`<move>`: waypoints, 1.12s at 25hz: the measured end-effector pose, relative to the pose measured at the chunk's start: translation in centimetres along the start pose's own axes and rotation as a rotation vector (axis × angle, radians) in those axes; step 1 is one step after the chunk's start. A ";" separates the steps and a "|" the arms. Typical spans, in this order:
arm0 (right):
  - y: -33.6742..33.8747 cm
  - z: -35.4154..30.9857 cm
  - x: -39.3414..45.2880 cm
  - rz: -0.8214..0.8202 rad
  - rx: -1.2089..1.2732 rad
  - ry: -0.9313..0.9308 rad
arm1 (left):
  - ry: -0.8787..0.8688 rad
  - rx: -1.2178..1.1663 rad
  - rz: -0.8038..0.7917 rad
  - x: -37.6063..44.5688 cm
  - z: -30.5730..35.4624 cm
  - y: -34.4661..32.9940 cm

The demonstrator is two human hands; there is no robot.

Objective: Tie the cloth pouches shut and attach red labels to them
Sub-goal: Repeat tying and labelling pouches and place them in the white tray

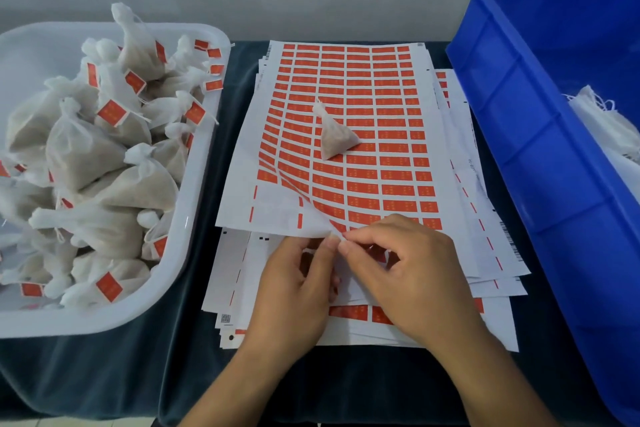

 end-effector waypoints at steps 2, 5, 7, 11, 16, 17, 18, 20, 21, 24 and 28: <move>0.0 0.1 0.1 0.001 -0.001 -0.002 | -0.008 0.019 0.006 -0.1 -0.2 -0.1; 0.1 0.3 0.2 -0.006 0.014 -0.004 | -0.019 0.034 0.002 -0.2 -0.3 -0.2; 0.2 0.4 0.5 0.002 0.013 0.002 | -0.035 0.053 -0.001 -0.3 -0.1 -0.2; 0.2 0.4 0.7 -0.030 0.030 0.001 | -0.037 0.068 -0.008 -0.3 -0.1 0.0; 0.2 0.5 0.6 -0.048 0.074 -0.008 | -0.026 0.076 0.005 -0.3 -0.3 0.1; 0.1 0.6 0.7 -0.045 0.066 -0.008 | -0.027 0.075 0.014 -0.3 -0.4 0.2; 0.0 0.7 0.7 -0.036 0.061 -0.012 | -0.030 0.074 0.021 -0.3 -0.4 0.3; -0.1 0.9 0.8 0.006 0.081 -0.053 | -0.027 0.077 0.027 -0.4 -0.5 0.4; 0.0 0.9 0.9 0.025 0.100 -0.081 | -0.018 0.079 0.026 -0.4 -0.4 0.5; 0.5 1.0 0.9 -0.021 0.133 -0.082 | 0.003 0.073 0.021 -0.6 -0.3 0.5; 0.5 0.4 0.7 -0.100 0.093 -0.025 | -0.005 0.084 0.015 -0.6 -0.2 0.4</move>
Point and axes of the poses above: each hand's wrist, its own x-axis towards the middle knuckle, its own y-axis out of the back of the hand, z = x × y, the point moved 2 cm from there along x, towards the middle knuckle, and after that the axes turned 12 degrees about z, right-handed, at the moved point
